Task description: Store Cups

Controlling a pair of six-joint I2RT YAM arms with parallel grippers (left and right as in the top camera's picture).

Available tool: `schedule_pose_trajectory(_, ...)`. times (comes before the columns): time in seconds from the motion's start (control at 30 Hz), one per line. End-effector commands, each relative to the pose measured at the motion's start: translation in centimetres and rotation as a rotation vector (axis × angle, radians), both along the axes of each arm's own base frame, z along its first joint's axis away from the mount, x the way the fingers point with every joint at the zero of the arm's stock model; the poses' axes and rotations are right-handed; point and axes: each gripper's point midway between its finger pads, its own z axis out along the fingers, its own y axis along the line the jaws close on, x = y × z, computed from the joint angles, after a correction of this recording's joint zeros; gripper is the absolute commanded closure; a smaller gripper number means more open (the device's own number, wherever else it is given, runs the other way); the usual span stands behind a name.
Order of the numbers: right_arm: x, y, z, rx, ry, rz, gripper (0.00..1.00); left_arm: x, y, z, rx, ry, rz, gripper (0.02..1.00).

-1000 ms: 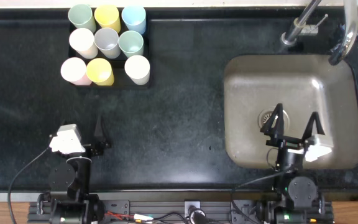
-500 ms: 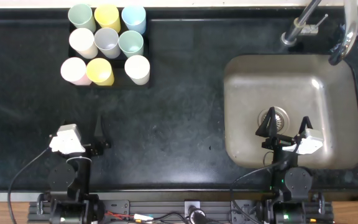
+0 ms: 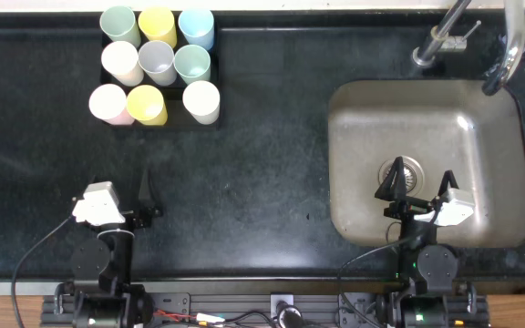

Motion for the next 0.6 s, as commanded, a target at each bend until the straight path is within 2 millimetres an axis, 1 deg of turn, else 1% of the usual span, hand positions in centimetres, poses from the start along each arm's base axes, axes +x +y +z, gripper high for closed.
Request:
schedule_pose_trajectory(0.03,-0.01,-0.10,-0.21,-0.006,-0.005,-0.006,0.005,-0.02,-0.01,0.06,0.017,-0.004,-0.005,0.018)
schedule_pose_trajectory(0.13,-0.01,-0.09,-0.21,-0.006,-0.005,-0.005,0.003,0.03,-0.06,0.18,0.017,-0.012,-0.007,0.018)
schedule_pose_trajectory(0.23,-0.01,-0.09,-0.21,-0.006,-0.005,-0.005,0.003,0.54,-0.30,0.75,0.017,-0.081,-0.016,0.018)
schedule_pose_trajectory(0.3,-0.01,-0.09,-0.21,-0.006,-0.005,-0.005,0.003,0.61,-0.16,0.83,0.018,-0.093,-0.008,0.018)
schedule_pose_trajectory(0.6,-0.01,-0.10,-0.20,-0.006,-0.005,-0.006,0.003,0.59,-0.16,0.69,0.018,-0.087,-0.008,0.018)
